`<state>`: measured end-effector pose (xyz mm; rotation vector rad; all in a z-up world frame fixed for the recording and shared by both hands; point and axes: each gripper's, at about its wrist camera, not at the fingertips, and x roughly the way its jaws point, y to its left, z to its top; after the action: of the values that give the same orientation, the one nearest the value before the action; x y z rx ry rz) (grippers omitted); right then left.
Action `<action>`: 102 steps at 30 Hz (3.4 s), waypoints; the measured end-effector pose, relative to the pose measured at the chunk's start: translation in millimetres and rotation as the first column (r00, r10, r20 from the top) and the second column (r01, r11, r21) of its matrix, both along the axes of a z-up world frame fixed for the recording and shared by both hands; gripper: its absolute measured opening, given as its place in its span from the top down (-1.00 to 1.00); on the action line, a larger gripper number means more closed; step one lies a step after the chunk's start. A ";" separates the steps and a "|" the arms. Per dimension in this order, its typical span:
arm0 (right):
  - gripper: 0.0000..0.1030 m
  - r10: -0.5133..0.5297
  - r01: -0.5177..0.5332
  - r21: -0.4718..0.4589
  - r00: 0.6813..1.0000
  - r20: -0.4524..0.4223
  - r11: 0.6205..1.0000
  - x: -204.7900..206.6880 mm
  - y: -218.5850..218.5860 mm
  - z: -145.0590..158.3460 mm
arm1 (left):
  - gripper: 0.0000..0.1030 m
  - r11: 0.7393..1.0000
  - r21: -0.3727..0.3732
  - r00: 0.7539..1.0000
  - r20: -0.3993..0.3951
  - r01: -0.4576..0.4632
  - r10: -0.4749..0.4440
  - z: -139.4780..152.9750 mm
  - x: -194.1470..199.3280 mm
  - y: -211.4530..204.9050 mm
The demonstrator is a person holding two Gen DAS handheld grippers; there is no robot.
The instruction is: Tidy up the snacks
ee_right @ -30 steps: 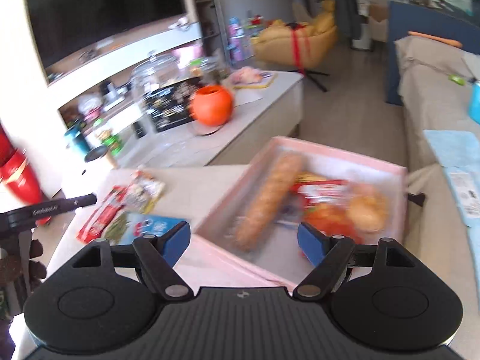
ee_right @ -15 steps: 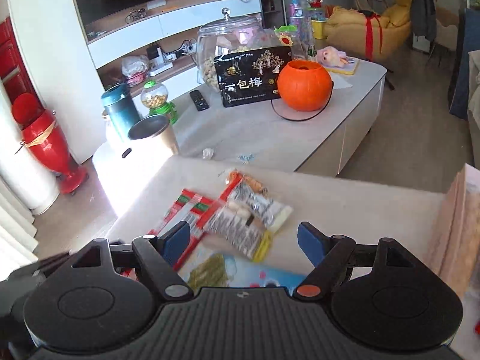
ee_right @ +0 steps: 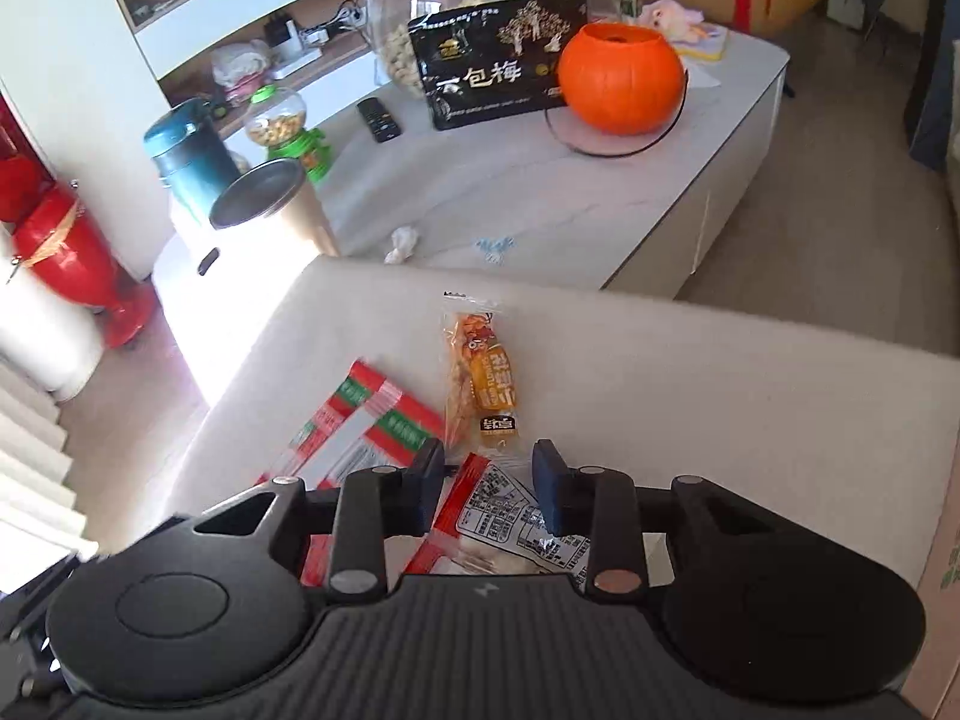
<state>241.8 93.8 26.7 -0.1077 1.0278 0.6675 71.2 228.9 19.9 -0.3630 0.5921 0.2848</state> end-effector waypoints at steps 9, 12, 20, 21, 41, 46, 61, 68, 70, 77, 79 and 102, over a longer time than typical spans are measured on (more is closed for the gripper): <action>-0.20 0.144 -0.141 -0.057 0.987 0.073 0.988 -87.5 -68.7 7.8 | 0.29 0.995 0.088 0.998 -0.030 0.057 -0.054 0.5 4.8 -24.3; -0.41 0.167 -0.159 -0.063 0.974 0.155 0.985 -114.7 -88.6 20.5 | 0.29 0.992 0.112 0.997 -0.042 0.066 -0.062 -0.2 5.1 -29.7; -0.48 0.228 -0.219 -0.076 0.962 0.149 0.973 -171.9 -110.5 9.7 | 0.29 0.990 0.106 0.995 -0.030 0.098 -0.095 1.8 2.8 -35.2; -0.52 0.215 -0.206 -0.069 0.961 0.173 0.976 -175.8 -116.7 6.0 | 0.29 0.989 0.093 0.993 -0.025 0.114 -0.112 2.5 2.7 -36.2; -0.56 -0.168 0.141 0.111 0.944 0.285 0.984 -176.3 -223.5 -21.5 | 0.29 0.960 -0.032 0.942 -0.187 0.277 -0.278 27.2 44.9 -75.7; -0.59 -0.187 0.145 0.174 0.949 0.254 0.974 -172.7 -231.6 -21.3 | 0.29 0.940 -0.065 0.901 -0.269 0.336 -0.341 20.2 -20.3 -67.9; -0.76 0.406 -0.369 -0.169 0.833 0.375 0.914 -206.8 -84.6 1.5 | 0.25 0.939 0.139 0.926 -0.266 0.313 -0.269 43.8 -54.2 -67.3; -0.74 0.218 -0.228 0.053 0.964 0.155 0.972 -163.0 -111.5 -10.4 | 0.25 0.928 0.115 0.916 -0.240 0.354 -0.320 41.6 -47.0 -78.1; -0.59 0.230 -0.240 0.039 0.957 0.175 0.970 -175.1 -127.4 -10.1 | 0.25 0.928 0.103 0.914 -0.239 0.359 -0.327 37.9 -44.6 -78.5; -0.15 0.130 -0.123 -0.049 0.971 0.200 0.991 -191.2 -190.1 -5.7 | 0.26 0.915 0.037 0.898 -0.210 0.401 -0.385 32.9 -29.7 -91.0; -0.15 0.097 -0.085 -0.062 0.971 0.219 0.994 -189.6 -202.7 -4.6 | 0.25 0.904 0.004 0.888 -0.188 0.427 -0.419 34.7 -20.9 -95.6; -0.77 0.312 -0.314 -0.022 0.927 0.207 0.949 -197.6 -77.7 -11.2 | 0.26 0.978 -0.033 0.968 -0.143 0.205 -0.207 33.7 -66.9 -21.3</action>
<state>44.2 16.1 15.6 -0.3309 0.8102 0.9322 4.4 207.6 53.6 -0.2962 0.7709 0.1063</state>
